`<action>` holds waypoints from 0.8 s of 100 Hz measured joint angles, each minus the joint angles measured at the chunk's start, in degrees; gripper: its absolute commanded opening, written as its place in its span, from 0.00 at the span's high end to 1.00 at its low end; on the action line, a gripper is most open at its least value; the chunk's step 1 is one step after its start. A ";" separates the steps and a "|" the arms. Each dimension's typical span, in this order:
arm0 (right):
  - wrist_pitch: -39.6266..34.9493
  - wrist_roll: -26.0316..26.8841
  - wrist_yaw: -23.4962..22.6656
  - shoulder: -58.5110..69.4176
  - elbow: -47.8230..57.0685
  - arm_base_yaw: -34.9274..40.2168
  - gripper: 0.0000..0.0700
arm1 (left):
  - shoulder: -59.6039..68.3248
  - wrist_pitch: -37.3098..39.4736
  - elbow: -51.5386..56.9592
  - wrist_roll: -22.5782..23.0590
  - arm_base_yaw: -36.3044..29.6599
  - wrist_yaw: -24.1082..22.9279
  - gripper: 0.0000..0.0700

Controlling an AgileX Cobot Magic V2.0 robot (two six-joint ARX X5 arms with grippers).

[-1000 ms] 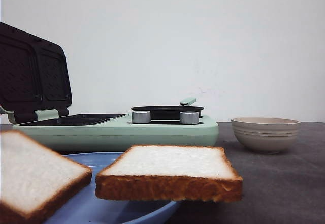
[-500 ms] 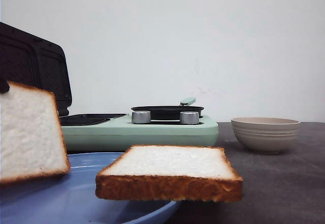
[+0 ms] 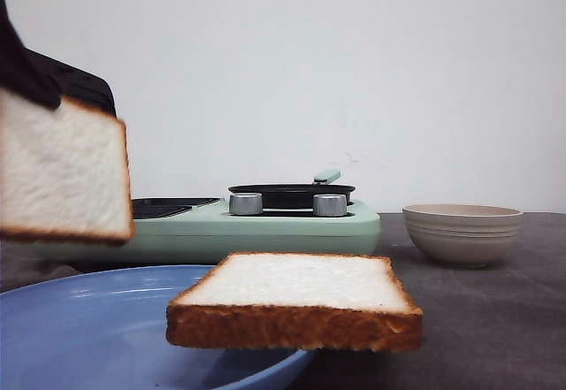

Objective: Make breakfast with bread and shrimp
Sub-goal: 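Grasp the bread slice edge with the left gripper and lift it, then carry the bread with the left gripper over the sandwich maker grill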

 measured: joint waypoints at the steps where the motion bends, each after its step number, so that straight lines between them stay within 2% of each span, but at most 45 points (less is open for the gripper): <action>1: 0.00 -0.02 0.00 0.02 0.00 0.00 0.70 | 0.00 0.39 0.00 0.00 -0.07 -0.24 0.99; 22: 0.00 -0.87 0.02 0.02 0.00 0.00 0.70 | 0.37 8.26 0.04 -0.02 -0.39 -3.63 0.99; 39: 0.00 -1.11 0.35 0.00 0.00 0.00 0.70 | 4.11 10.97 3.04 1.36 -0.44 -6.27 0.99; 57: 0.20 -1.29 0.35 0.02 0.00 0.00 0.70 | 11.02 12.72 10.16 5.73 -0.44 -9.62 0.99; 80: 0.33 -1.97 0.35 0.02 0.00 0.00 0.70 | 22.58 12.87 21.62 14.69 -0.46 -14.99 0.99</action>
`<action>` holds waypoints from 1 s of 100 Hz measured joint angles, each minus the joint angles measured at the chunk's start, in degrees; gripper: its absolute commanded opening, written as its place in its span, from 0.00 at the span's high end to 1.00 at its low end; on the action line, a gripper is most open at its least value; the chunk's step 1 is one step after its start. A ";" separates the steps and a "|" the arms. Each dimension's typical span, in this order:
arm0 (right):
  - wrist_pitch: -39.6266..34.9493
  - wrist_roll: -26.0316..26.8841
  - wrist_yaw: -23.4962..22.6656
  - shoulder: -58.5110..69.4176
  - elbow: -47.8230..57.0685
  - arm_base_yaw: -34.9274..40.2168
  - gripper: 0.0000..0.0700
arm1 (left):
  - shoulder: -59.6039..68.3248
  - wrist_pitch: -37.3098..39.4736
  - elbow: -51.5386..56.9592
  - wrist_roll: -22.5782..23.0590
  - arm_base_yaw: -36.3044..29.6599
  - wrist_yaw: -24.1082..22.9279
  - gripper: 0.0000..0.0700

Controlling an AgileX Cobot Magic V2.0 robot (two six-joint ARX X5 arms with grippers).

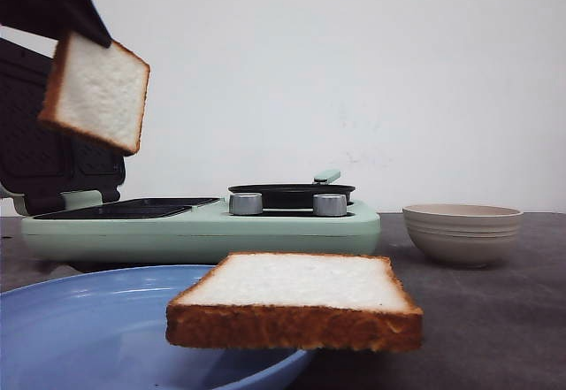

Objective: Make breakfast with bread and shrimp
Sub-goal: 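Carry the bread with the left gripper over the sandwich maker grill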

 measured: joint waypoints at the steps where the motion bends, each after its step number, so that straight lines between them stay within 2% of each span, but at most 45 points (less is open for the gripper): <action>1: 0.00 -0.07 0.00 0.00 0.00 0.00 0.70 | 0.52 0.00 0.48 0.42 0.02 -0.13 0.99; 15: 0.00 -0.74 0.02 0.00 0.00 0.00 0.70 | 7.98 0.00 7.02 5.27 0.00 -1.95 0.99; 46: 0.00 -1.03 0.00 0.00 0.00 0.00 0.70 | 21.09 0.02 17.42 13.05 -1.95 -8.28 0.99; 63: 0.00 -1.66 0.00 0.00 0.00 0.00 0.70 | 24.81 0.09 19.74 18.25 -3.85 -12.15 0.99; 82: 0.00 -2.12 0.00 -0.02 0.00 0.00 0.70 | 27.89 3.89 19.98 24.52 -5.49 -17.64 1.00; 100: 0.00 -2.34 0.00 0.00 0.00 0.00 0.70 | 29.42 6.14 19.98 29.27 -5.99 -19.69 1.00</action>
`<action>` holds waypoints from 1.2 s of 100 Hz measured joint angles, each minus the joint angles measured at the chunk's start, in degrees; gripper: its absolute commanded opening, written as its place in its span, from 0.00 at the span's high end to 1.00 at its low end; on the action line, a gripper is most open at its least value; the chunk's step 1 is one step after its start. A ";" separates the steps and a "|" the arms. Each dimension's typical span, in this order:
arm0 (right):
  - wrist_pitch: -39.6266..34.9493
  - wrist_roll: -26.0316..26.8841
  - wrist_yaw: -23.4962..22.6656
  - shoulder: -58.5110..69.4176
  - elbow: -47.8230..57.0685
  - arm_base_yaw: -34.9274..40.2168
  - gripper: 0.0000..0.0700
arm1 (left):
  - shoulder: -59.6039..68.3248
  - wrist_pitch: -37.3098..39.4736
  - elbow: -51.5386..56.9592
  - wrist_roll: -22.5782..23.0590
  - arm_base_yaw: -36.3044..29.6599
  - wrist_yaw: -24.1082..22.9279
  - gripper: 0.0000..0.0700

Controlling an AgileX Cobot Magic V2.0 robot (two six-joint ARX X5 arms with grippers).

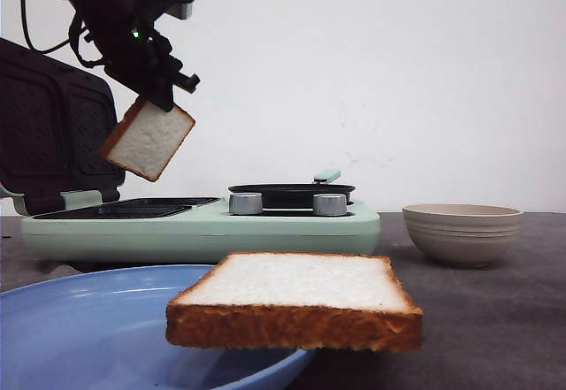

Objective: Make breakfast with bread and shrimp
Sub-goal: 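Carry the bread with the left gripper over the sandwich maker grill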

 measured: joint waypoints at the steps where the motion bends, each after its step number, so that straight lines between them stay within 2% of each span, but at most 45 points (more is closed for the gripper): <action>1: 0.00 -0.02 0.02 -0.02 0.00 0.00 0.70 | 0.09 0.37 0.00 0.28 0.00 -0.09 1.00; 39: 0.00 -0.15 0.02 0.00 0.00 0.00 0.70 | 2.93 1.55 0.00 4.26 0.00 -0.15 1.00; 109: 0.00 -0.15 0.02 0.00 0.00 0.00 0.70 | 6.25 1.25 0.00 4.48 -0.15 -0.13 0.99; 115: 0.00 -0.15 0.00 0.00 0.00 0.00 0.70 | 6.25 1.22 0.00 4.44 -0.15 -0.11 0.91; 120: 0.00 -0.15 0.02 0.00 0.00 0.00 0.70 | 6.25 1.18 0.00 4.35 -0.15 -0.09 0.78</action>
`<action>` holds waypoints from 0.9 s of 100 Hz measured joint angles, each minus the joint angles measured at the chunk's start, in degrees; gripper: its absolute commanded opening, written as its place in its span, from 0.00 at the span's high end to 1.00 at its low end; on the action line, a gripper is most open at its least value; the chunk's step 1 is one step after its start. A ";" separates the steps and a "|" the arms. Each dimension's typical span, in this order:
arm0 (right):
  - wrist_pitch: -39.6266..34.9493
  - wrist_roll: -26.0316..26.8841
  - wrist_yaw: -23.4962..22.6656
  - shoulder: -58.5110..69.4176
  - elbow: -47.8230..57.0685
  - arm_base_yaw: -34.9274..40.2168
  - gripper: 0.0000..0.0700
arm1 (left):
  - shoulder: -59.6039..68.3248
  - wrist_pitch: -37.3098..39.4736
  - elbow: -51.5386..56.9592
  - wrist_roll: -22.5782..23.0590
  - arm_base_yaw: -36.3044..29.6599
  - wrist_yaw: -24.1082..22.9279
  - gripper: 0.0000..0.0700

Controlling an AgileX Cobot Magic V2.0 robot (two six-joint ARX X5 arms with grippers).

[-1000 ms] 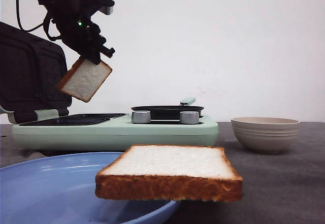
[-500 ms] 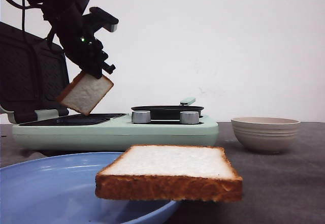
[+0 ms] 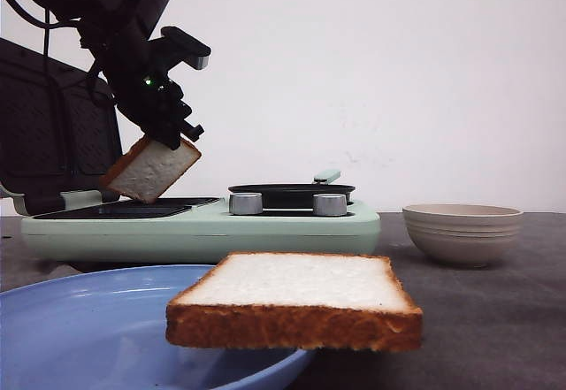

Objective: Make breakfast with bread and shrimp
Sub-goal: 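Carry the bread with the left gripper over the sandwich maker grill, then lower the bread onto the farther grill plate and open the left gripper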

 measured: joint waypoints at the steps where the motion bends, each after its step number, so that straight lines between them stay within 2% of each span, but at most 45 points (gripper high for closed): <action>1: 0.00 0.00 0.00 0.00 0.00 0.00 0.70 | 0.00 -0.02 0.00 -0.04 0.00 0.00 0.75; 10: 0.00 0.00 0.00 0.00 0.00 0.00 0.70 | 0.00 -0.09 0.00 -0.13 0.00 0.28 0.45; 17: 0.00 0.00 0.00 0.00 0.00 0.00 0.70 | 0.00 -0.09 0.00 -0.26 0.00 0.42 0.35; 44: 0.00 0.00 0.00 0.00 0.00 0.00 0.70 | 0.00 -1.11 0.00 -4.68 -0.07 3.56 0.32; 90: 0.00 0.00 0.00 0.00 0.00 0.00 0.70 | 0.00 -1.42 0.00 -8.37 -0.11 3.61 0.33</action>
